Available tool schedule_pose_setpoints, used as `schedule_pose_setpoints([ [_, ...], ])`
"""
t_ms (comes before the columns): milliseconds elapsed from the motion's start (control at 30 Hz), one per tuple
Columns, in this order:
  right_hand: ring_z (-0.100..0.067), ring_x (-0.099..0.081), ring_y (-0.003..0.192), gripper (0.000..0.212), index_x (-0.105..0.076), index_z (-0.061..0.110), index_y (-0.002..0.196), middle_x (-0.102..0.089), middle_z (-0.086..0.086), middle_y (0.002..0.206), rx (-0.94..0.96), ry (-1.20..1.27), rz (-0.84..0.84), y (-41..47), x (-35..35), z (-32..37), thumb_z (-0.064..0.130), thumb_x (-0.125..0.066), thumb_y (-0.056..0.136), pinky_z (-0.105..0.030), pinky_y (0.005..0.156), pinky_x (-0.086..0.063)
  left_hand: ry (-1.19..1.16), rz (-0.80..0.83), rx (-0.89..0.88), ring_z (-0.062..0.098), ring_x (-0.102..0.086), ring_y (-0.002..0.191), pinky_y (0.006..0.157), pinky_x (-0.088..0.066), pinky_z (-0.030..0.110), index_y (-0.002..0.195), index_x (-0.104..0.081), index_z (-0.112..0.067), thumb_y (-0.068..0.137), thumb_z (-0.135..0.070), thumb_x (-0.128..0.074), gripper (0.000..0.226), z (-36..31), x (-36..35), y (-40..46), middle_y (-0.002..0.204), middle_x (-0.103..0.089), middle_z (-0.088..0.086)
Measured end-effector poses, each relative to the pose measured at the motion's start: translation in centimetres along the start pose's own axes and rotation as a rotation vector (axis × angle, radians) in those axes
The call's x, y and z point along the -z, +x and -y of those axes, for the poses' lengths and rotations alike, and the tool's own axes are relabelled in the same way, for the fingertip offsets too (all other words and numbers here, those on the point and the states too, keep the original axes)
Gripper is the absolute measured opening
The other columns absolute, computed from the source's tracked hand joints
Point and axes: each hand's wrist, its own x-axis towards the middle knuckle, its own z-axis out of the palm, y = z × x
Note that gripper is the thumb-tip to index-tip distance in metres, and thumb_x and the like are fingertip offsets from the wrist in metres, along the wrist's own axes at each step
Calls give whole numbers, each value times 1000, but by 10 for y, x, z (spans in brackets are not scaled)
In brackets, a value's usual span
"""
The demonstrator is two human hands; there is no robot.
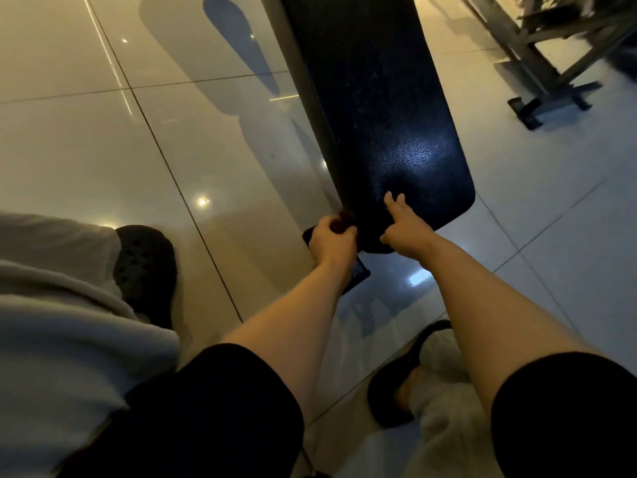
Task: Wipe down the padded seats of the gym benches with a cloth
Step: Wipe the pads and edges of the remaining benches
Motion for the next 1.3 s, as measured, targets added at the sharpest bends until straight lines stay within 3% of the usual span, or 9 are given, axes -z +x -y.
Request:
schedule_pose_setpoints([
  [133,-26,1,150,81,0,20,155,12,-6,162,-9,-2,-5,0,-1,2,-4,-44,92,-41,121,-14,20,-42,-67,23,-60,104,94,-50,37,116,-63,-15,87,-13,-67,29,-20,0,0,114,-64,8],
  [300,-25,2,150,80,0,20,155,11,-7,162,-6,-29,-26,0,-3,1,-2,-45,92,-39,121,-10,143,244,198,28,-61,98,75,-52,31,83,-58,-16,80,-1,-74,23,3,6,-8,103,-59,9],
  [400,-25,2,150,80,0,20,155,11,-7,162,-3,-17,-33,2,-4,0,-1,-45,92,-40,121,-11,18,31,56,29,-64,95,71,-50,31,90,-64,-14,83,-5,-68,12,-18,7,0,91,-63,7],
  [500,-24,4,150,81,1,20,155,13,-6,162,6,-8,-20,4,-4,-3,0,-46,93,-40,121,-11,-123,-228,-175,24,-61,97,88,-52,37,109,-65,-17,85,-13,-66,24,-70,13,24,101,-64,3],
  [600,-22,8,149,81,2,20,155,14,-6,162,28,-23,-14,5,-5,-8,1,-47,94,-38,121,-8,-56,-193,-303,19,-55,100,96,-48,32,102,-63,-24,82,-14,-72,25,-100,7,33,110,-55,1],
  [667,-22,8,149,80,2,20,155,13,-5,162,41,-15,-21,5,-5,-10,1,-47,94,-37,120,-8,33,-157,-280,15,-48,94,91,-48,28,95,-59,-26,79,-13,-74,26,-96,-2,28,109,-47,-1],
  [1000,-21,-16,148,72,-27,22,153,-14,0,162,124,135,-170,-12,-13,-39,-6,-45,89,-31,119,-14,81,-94,-122,24,-60,95,86,-53,42,90,-56,-26,73,-14,-79,31,28,-29,-31,101,-58,0],
  [1133,-20,-16,148,67,-24,19,153,-12,1,162,115,110,-111,-27,-19,-67,-2,-43,93,-31,117,-16,7,-238,-166,27,-59,101,89,-52,44,98,-56,-22,81,-8,-71,27,21,-33,-34,107,-62,5],
  [1300,-23,-19,147,64,-25,17,153,-15,-4,162,112,102,-24,-43,-20,-93,-2,-43,94,-30,115,-19,131,-172,-179,28,-58,90,79,-55,43,89,-52,-23,81,4,-61,29,32,-40,-52,90,-56,2],
])
